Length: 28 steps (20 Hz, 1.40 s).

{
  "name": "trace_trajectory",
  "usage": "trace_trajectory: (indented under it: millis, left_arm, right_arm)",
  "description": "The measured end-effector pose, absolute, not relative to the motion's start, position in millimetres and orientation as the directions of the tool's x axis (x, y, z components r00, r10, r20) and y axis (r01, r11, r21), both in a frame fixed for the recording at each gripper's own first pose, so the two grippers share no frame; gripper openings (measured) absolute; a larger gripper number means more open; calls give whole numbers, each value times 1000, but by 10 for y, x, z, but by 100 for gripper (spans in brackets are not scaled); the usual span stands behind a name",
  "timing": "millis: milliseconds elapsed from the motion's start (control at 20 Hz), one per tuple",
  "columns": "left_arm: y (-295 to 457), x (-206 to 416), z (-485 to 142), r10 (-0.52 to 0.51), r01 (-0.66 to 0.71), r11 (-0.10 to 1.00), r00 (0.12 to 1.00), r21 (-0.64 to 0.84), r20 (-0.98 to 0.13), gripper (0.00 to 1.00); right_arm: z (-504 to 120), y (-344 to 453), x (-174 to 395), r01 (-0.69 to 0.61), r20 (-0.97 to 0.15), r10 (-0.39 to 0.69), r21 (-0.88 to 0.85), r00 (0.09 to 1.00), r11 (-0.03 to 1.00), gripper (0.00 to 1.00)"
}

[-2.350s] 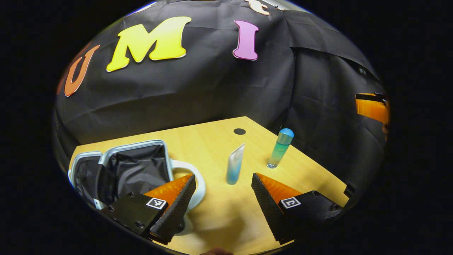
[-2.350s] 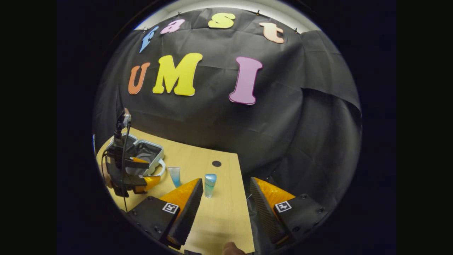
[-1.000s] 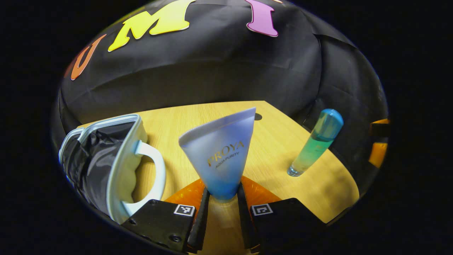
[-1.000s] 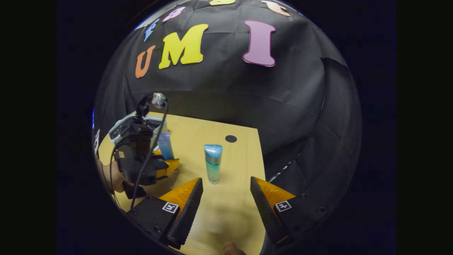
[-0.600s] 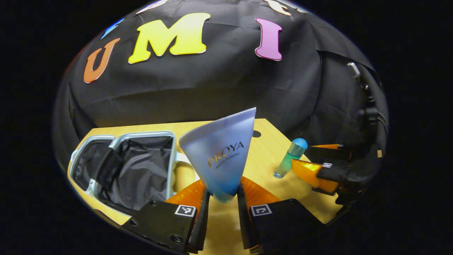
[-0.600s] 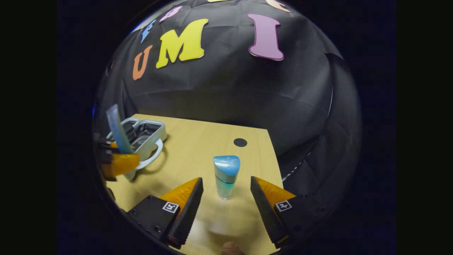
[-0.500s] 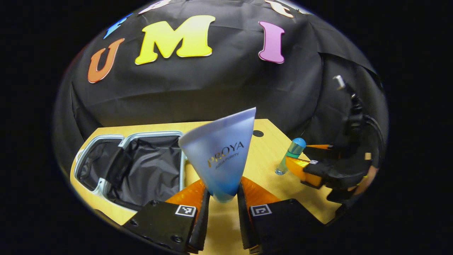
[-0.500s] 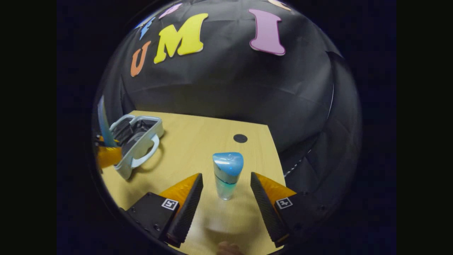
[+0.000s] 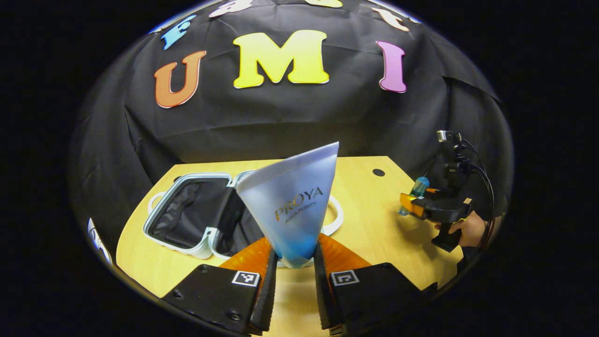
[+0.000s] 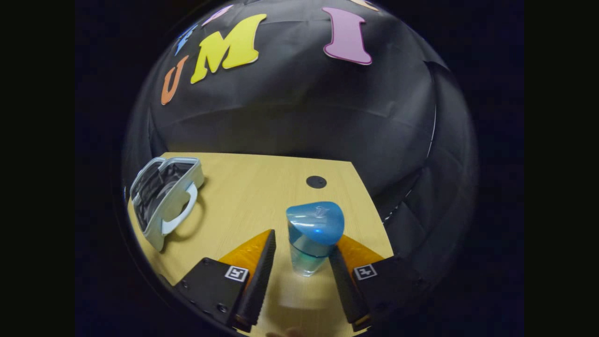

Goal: First open the suitcase, pack the skin care products into it, and then close the suitcase.

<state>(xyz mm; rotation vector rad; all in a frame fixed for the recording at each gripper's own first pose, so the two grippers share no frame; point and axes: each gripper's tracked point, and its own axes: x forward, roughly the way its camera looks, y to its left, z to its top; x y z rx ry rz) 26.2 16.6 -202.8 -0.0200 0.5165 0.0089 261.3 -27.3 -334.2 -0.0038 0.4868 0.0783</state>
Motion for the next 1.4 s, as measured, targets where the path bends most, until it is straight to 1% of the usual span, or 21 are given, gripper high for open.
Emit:
trace_trajectory:
  millis: [100, 150, 200, 300, 400, 550, 650, 750, 900, 950, 1000, 1150, 1300, 1400]
  left_arm:
    - [398, 215, -1990, 28, -40, 999, 870, -14, -492, 41]
    - [495, 212, -1962, 36, -50, 999, 872, -15, -489, 41]
    - [582, 195, -1940, 37, -51, 999, 873, -16, -487, 41]
    - [775, 148, -1900, 51, -61, 998, 874, -5, -484, 41]
    - [964, 152, -1887, 59, -67, 998, 873, 1, -483, 41]
    - [1192, 193, -1995, 54, -73, 997, 855, -16, -515, 41]
    - [1360, 269, -2137, 71, -100, 995, 832, -23, -551, 41]
    - [1437, 419, -2289, 72, -124, 991, 811, -50, -580, 41]
    - [1404, 664, -2637, 27, -102, 992, 757, -78, -653, 41]
    - [1381, 746, -2773, 13, -92, 992, 734, -81, -679, 42]
    - [1318, 819, -2880, -11, -71, 993, 716, -89, -698, 42]
    - [1143, 1018, -3082, -52, -14, 996, 676, -83, -735, 42]
    - [1008, 1144, -3305, -61, 13, 998, 632, -69, -772, 42]
    - [979, 1155, -3455, -37, 4, 999, 578, -43, -815, 41]
  right_arm:
    - [-3326, -288, 2629, -43, -473, 52, 31, 880, 999, 44]
    - [-3335, -279, 2582, -37, -477, 47, 30, 878, 999, 41]
    - [-3341, -285, 2567, -30, -478, 39, 26, 877, 999, 43]
    - [-3316, -238, 2472, -21, -492, 35, 34, 870, 999, 40]
    - [-3228, -173, 2332, -25, -488, 37, 30, 872, 999, 40]
    - [-2915, -23, 2028, -43, -462, 50, 27, 885, 999, 40]
    - [-2673, 99, 1805, -54, -446, 62, 29, 893, 998, 40]
    - [-2429, 224, 1569, -45, -446, 67, 61, 892, 997, 40]
    - [-2110, 409, 1312, -6, -439, 71, 148, 896, 989, 40]
    - [-2060, 452, 1232, -6, -438, 72, 151, 896, 989, 38]
    - [-2003, 478, 1151, -9, -433, 68, 137, 899, 991, 40]
    - [-1879, 459, 989, 2, -423, 42, 103, 905, 995, 40]
    - [-1894, 439, 835, 9, -434, 28, 82, 900, 997, 40]
    - [-1977, 444, 757, -2, -454, 24, 49, 891, 999, 40]
